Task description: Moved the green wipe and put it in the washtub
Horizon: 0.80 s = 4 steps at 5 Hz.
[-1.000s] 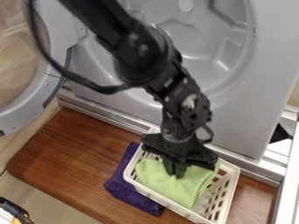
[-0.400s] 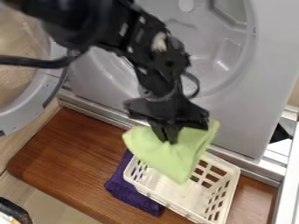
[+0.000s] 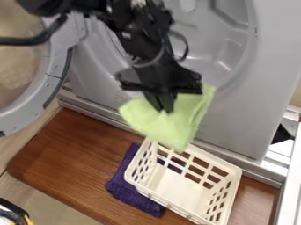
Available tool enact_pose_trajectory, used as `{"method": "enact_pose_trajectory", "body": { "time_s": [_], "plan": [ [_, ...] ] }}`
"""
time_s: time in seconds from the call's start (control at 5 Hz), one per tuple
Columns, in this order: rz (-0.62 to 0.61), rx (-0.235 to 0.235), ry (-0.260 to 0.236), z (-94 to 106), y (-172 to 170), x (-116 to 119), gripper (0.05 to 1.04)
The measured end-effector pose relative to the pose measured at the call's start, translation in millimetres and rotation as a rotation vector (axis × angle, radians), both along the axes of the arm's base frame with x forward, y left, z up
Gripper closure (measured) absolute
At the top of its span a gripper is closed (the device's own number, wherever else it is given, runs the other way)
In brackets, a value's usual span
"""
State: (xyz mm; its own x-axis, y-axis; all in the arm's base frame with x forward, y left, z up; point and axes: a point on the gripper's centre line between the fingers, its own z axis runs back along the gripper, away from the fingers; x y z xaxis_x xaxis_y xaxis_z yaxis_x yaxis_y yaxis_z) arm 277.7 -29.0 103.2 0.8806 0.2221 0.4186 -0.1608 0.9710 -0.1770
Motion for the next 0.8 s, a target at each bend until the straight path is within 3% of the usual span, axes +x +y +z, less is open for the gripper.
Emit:
{"method": "enact_pose_trajectory", "body": {
  "time_s": [0.4, 0.6, 0.8],
  "plan": [
    [0.029, 0.020, -0.018, 8.3, 16.5, 34.3, 1.029],
    [0.042, 0.024, 0.001, -0.1, 19.8, 52.7, 1.029],
    [0.042, 0.059, 0.012, -8.0, 24.5, 77.2, 1.029]
  ]
}}
